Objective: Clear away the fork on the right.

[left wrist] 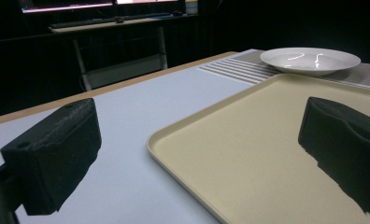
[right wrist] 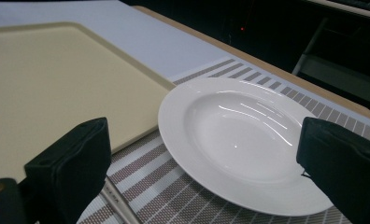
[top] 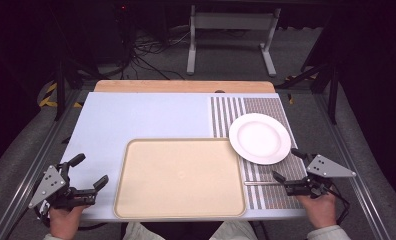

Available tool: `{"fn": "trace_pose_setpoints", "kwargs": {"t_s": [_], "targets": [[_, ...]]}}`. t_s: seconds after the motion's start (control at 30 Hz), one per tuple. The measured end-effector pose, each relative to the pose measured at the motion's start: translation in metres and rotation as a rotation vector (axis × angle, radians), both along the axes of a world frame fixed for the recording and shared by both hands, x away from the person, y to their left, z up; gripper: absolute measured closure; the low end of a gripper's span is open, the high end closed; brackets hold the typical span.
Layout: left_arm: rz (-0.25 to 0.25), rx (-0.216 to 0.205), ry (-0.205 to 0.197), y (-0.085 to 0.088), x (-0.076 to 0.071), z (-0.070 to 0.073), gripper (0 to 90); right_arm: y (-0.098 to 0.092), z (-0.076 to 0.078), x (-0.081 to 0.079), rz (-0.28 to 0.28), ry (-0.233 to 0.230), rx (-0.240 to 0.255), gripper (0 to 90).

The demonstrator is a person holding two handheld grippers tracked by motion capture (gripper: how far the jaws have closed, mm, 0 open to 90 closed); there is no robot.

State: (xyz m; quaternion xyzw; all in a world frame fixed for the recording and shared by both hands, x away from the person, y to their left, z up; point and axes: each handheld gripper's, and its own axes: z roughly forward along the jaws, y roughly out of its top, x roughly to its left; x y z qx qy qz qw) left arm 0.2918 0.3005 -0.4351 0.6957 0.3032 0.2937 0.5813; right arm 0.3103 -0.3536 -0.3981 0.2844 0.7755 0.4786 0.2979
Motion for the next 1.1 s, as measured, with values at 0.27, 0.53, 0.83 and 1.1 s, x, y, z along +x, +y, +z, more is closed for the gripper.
{"fn": "trace_pose_setpoints", "kwargs": {"t_s": [0.27, 0.53, 0.83, 1.1], "targets": [[0.002, -0.004, -0.003, -0.001, 0.0, 0.0, 0.1, 0.004, 0.031, 0.019, 0.071, 0.173, -0.229, 8.3], [0.004, -0.007, -0.001, -0.001, -0.001, 0.0, 0.1, 0.016, 0.043, 0.033, 0.147, 0.326, -0.448, 14.8], [0.004, -0.005, -0.002, -0.001, -0.001, 0.0, 0.1, 0.028, 0.045, 0.04, 0.245, 0.399, -0.616, 13.1], [0.004, -0.002, 0.0, -0.001, -0.001, 0.0, 0.1, 0.036, 0.038, 0.046, 0.286, 0.464, -0.705, 14.5]]}}
